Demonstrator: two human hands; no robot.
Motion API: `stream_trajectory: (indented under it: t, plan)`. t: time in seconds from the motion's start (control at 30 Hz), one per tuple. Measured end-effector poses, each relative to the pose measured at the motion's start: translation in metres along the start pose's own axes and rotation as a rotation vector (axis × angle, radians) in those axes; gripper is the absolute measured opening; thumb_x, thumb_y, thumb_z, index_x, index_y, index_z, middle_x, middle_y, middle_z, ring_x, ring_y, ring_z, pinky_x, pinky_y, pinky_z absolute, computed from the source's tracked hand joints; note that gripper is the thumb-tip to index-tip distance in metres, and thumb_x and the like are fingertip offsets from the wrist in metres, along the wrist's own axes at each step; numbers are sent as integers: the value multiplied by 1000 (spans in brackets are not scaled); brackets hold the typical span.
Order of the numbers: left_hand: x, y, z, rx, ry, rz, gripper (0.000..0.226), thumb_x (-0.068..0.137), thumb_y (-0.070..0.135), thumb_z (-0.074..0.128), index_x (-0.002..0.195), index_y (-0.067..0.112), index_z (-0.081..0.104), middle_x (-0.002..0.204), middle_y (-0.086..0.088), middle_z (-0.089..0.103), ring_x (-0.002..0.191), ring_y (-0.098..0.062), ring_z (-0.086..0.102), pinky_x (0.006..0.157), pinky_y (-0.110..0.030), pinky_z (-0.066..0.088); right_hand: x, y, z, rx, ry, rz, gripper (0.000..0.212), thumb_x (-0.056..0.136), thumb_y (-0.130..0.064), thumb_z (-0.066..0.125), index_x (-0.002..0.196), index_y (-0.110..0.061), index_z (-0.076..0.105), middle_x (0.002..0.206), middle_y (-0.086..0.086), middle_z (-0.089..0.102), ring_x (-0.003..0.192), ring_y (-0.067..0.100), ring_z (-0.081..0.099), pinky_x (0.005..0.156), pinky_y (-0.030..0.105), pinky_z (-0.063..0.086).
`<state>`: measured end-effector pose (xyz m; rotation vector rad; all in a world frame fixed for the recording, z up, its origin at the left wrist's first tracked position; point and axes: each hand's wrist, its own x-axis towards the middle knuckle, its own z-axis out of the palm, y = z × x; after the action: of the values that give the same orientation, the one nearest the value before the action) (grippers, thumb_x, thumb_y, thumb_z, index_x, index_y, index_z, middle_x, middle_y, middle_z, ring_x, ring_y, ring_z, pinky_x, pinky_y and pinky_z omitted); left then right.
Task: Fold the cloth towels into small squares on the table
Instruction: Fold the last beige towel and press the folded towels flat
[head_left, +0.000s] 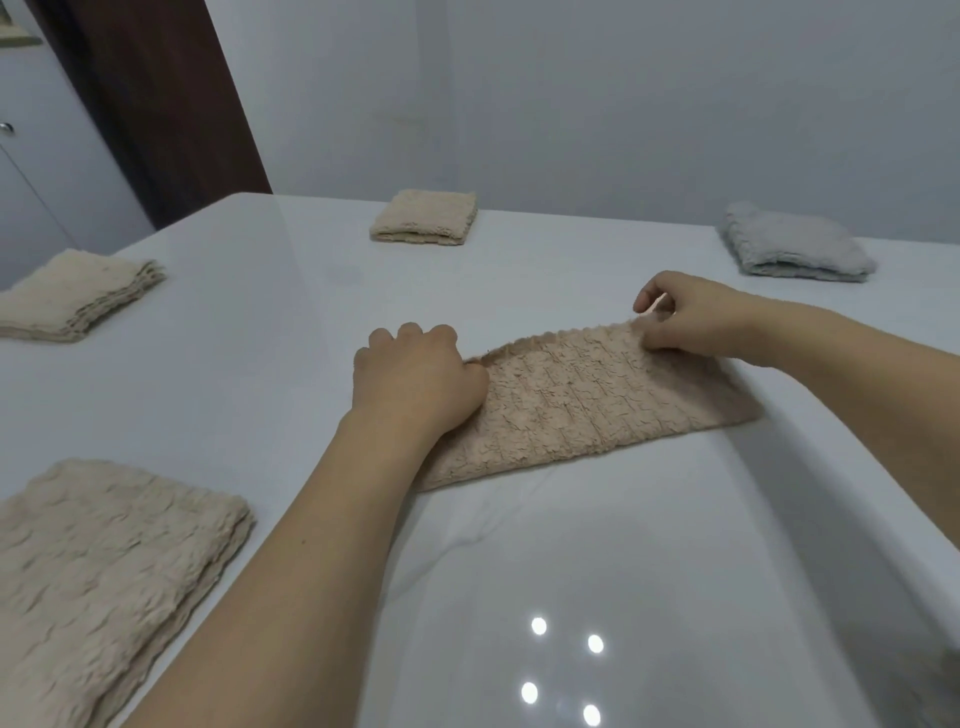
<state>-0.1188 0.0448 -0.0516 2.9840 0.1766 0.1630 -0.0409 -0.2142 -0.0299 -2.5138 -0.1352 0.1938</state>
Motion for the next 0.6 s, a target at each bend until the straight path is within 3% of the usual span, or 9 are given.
stream_trajectory:
  t: [0.1,0.27,0.47,0.6]
  plan:
    - [-1,0,1,-99,-8,15,18,93,31,40,101,17,47,98,-6,47,97,-30,41,78,-37,35,0,-4,-2,-70,-59,28,6,84,-14,63,85,-13,58,79,1,56,71,16,48,61,28,38]
    - [-2,-4,-2,-72,6,85,14,93,28,41,99,18,48,101,-5,50,98,-28,41,83,-38,39,-2,-7,-8,-74,-69,-2,23,80,-14,66,72,-19,44,69,1,43,63,17,36,55,28,28]
    - [-4,-4,-6,-47,22,15,22,94,35,43,82,17,47,90,-2,42,91,-27,40,74,-35,37,-8,-5,-15,6,-95,-18,17,84,-20,70,83,-16,54,74,-1,52,62,14,43,55,25,34]
    - [-3,-6,-5,-46,-6,-47,29,92,34,44,68,16,43,77,-1,44,87,-29,49,66,-32,36,-12,-9,-18,40,-233,7,21,86,-20,70,79,-12,52,54,-1,46,49,13,37,47,23,31]
